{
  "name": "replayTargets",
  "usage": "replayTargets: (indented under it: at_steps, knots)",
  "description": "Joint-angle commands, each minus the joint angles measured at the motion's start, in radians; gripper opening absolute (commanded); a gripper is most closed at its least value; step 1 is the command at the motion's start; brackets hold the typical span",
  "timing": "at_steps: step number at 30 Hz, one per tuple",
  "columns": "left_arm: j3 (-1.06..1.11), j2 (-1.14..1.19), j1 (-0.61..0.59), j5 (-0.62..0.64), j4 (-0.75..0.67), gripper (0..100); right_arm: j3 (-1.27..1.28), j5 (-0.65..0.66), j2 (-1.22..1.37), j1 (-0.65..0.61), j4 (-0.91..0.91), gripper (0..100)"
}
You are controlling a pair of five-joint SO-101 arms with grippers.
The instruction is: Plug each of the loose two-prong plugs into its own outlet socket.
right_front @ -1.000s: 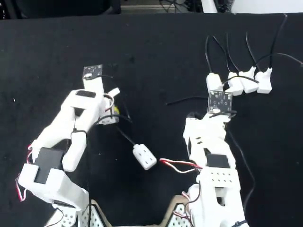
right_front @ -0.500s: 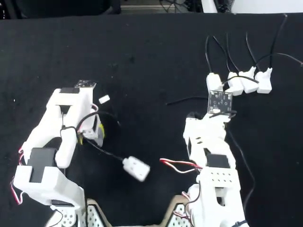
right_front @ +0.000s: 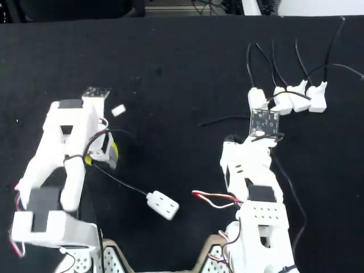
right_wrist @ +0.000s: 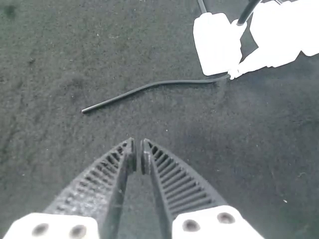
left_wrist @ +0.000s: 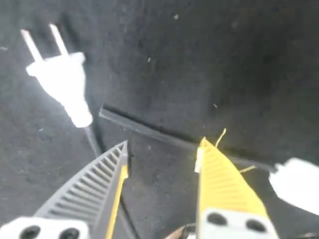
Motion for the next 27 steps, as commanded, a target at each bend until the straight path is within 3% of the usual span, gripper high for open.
replayTargets:
  at_steps: [1, 6, 14, 21, 27]
  knots:
    - [-0.031, -0.166, 0.085, -0.152, 0.097, 22, -0.056, -0.011, -0.027, 0.011, -0.025, 1.8]
    - [0.196, -0.298, 0.271, -0.373, 0.118, 22, -0.058, -0.011, -0.027, 0.017, -0.025, 1.5]
    - [0.463, -0.319, 0.575, -0.390, -0.129, 22, -0.058, -0.011, -0.027, 0.018, -0.025, 1.5]
    - [0.484, -0.319, 0.602, -0.176, -0.364, 22, -0.059, -0.011, -0.027, 0.017, -0.025, 1.5]
    - [0.487, -0.318, 0.593, -0.058, -0.485, 22, -0.058, -0.011, -0.027, 0.015, -0.025, 1.5]
